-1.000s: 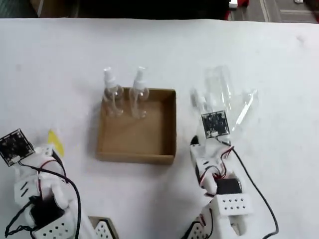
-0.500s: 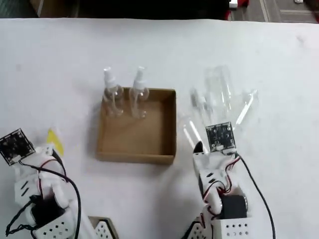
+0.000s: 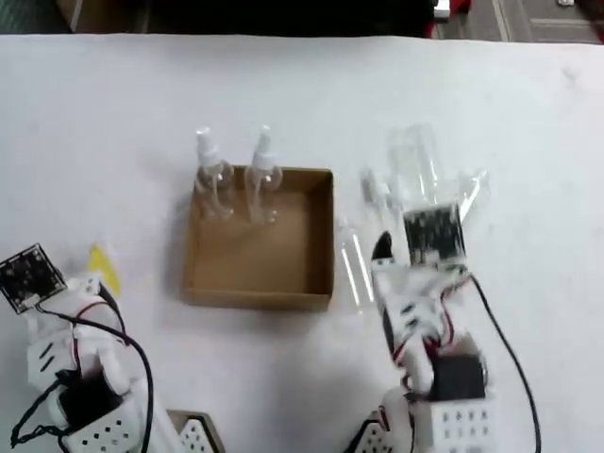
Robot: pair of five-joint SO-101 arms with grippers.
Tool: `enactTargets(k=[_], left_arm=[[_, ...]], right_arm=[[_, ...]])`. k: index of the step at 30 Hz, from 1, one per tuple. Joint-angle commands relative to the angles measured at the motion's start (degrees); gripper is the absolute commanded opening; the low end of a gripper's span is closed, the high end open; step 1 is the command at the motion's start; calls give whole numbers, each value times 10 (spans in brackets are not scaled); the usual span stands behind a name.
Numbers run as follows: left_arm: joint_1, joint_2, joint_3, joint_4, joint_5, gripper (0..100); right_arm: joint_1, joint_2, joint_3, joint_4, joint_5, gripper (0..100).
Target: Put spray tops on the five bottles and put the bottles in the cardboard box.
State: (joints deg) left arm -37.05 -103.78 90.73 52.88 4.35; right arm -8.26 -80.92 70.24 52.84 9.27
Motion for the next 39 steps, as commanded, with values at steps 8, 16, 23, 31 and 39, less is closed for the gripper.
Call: enactTargets(k=[8,16,23,31,39], left_arm=[[-4,-4,-4,-14,5,203],[-4,-4,-3,-14,5,203],[-4,-4,-4,-16,5,203],[-4,-4,-4,-17,5,203],[-4,-4,-4,-17,5,203]], right_arm=[[-68,535,-362,63,-25,102],[-65,722,-480,62,-102,187],[-67,804,-525,33,-102,181],[-82,880,-574,0,-102,181],[-102,921,-594,2,-102,181]])
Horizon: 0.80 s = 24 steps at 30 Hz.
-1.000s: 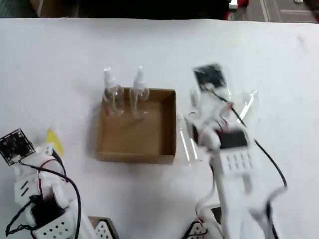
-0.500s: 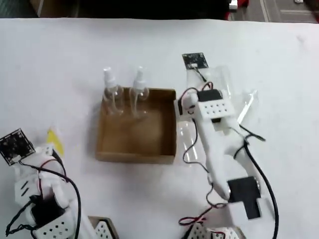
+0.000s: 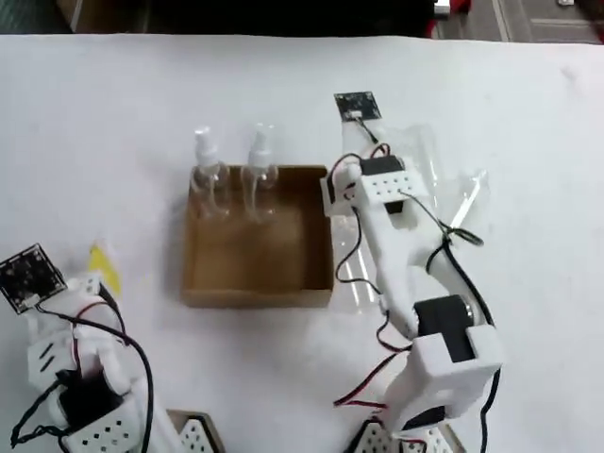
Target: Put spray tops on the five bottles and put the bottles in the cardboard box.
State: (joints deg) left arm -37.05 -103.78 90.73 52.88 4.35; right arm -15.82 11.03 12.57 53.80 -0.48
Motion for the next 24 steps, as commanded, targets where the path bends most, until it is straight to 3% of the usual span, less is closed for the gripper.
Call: enactTargets(k=[1,8,17,24], left_arm=[[-4,-4,-4,-17,5,203],[-4,-4,-4,-17,5,203],[-4,-4,-4,-17,5,203],[-4,-4,-4,-17,5,203]], right_arm=[[-33,1,-17,-7,-4,181],[-63,6,-15,-2,-2,181],[-15,7,-9,4,1,180],[-22,7,16,3,1,180]])
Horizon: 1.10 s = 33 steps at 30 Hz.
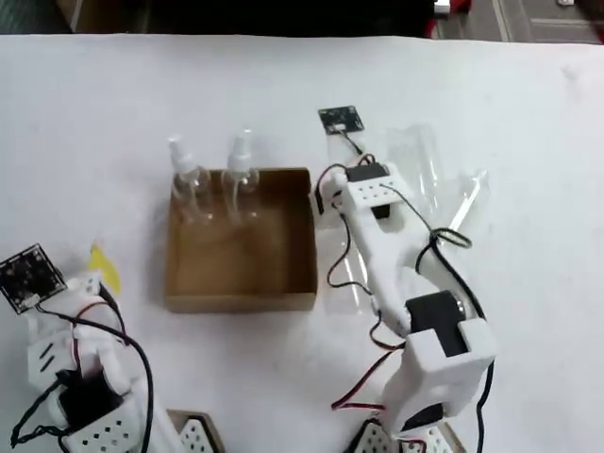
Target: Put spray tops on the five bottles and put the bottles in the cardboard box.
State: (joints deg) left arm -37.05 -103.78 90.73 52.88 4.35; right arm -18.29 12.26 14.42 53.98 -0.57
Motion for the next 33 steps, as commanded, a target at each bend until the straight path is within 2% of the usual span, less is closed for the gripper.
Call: enactTargets(k=[1,8,15,25,33], left_arm=[[-4,-4,-4,-17,5,203],[-4,-4,-4,-17,5,203],[-4,-4,-4,-17,5,203],[-4,-4,-4,-17,5,203],[-4,-4,-4,-17,5,203]], right_arm=[[2,-6,-3,1,2,180],[5,-5,1,5,2,174],[5,-5,6,5,2,60],[6,-15,11,5,2,55],[29,-126,17,6,38,15]])
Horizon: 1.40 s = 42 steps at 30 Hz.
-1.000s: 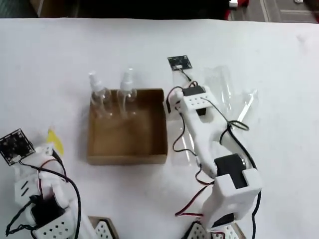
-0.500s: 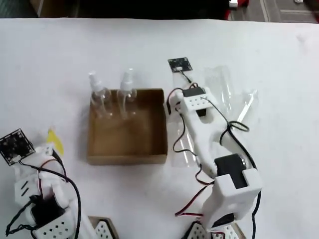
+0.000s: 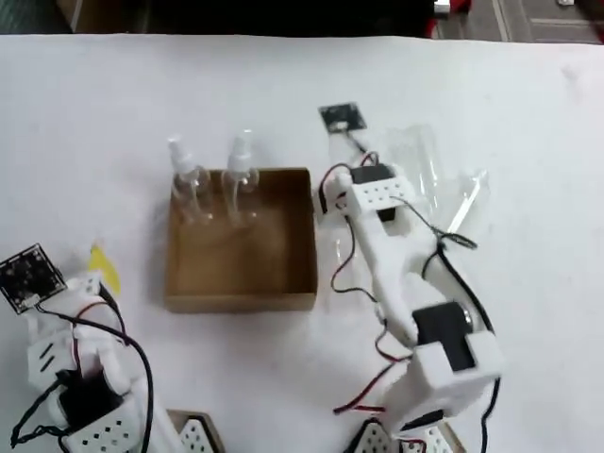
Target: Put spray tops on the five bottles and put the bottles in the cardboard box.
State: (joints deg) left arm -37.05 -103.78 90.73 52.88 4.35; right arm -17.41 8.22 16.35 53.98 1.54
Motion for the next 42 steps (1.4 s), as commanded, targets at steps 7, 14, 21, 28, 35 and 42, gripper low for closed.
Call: enactTargets(k=[7,14,21,28,35,42], left_arm=[[-4,-4,-4,-17,5,203],[-4,-4,-4,-17,5,203],[-4,-4,-4,-18,5,203],[-4,-4,-4,-18,5,203],[-4,-4,-4,-18,5,203],[-4,-4,-4,-18,5,203]], right_arm=[[29,-162,31,6,18,17],[57,-215,35,16,18,17],[51,-344,47,69,18,17],[55,-493,207,-7,18,17],[30,-647,355,-184,18,17],[-41,-633,240,-189,16,17]])
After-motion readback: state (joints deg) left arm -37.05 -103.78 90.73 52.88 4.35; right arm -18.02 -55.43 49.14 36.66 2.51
